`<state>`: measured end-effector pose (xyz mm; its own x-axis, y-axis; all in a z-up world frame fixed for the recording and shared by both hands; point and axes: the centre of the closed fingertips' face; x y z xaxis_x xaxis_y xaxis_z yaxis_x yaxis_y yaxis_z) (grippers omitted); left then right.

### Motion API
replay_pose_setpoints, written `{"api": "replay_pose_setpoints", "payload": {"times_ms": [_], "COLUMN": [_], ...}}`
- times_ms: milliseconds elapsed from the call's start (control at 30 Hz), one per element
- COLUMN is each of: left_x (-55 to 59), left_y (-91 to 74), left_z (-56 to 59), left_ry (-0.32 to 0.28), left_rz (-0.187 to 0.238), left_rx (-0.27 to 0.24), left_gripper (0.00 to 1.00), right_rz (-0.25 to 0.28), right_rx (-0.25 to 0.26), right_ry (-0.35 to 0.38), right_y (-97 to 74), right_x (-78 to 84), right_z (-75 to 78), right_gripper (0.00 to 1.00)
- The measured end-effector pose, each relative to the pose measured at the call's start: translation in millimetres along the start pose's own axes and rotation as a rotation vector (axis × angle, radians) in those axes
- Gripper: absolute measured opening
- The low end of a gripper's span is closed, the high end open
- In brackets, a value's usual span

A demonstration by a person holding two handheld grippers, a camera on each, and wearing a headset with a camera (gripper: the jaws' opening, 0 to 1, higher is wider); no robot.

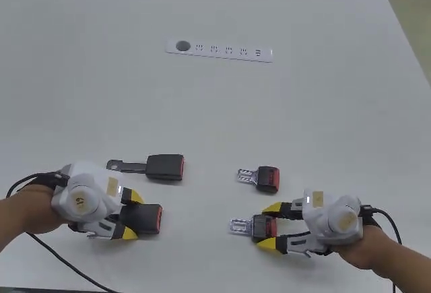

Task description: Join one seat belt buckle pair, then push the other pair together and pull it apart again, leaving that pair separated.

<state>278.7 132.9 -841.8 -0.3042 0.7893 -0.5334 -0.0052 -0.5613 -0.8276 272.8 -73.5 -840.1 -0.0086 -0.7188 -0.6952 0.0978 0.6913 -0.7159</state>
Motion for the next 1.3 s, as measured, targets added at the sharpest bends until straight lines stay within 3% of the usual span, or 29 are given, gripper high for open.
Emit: {"api": "replay_pose_setpoints", "payload": {"times_ms": [667,1033,1300], "left_x": [0.9,0.8,1.3], "left_y": [0.4,-0.1,0.3], "left_z": [-1.0,-0.8,-0.9], "left_ry": [-0.002,0.003,0.015], "left_rz": [-0.007,-0.015,-0.028], "left_rx": [0.004,0.004,0.004], "left_gripper": [0.35,0.35,0.35], "right_rz": [0.102,0.114,0.112], "right_rx": [-0.049,-0.058,-0.071], "right_ry": [-0.053,-0.076,-0.081], "right_y": [53.3,81.6,91.9], "right_x": [-57.9,-87.8,-97.8], "right_z": [-1.0,-2.0,-2.6], "right_gripper": [0.36,0.36,0.36]}}
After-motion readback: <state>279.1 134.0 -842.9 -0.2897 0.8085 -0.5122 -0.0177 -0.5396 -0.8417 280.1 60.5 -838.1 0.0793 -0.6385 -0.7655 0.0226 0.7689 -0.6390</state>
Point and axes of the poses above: the centre of the closed fingertips' face, and the gripper's own axes: y roughly forward along the fingers, z roughly to its right, x roughly out of its underside, and after that the axes turned 14 degrees about -y, right-handed
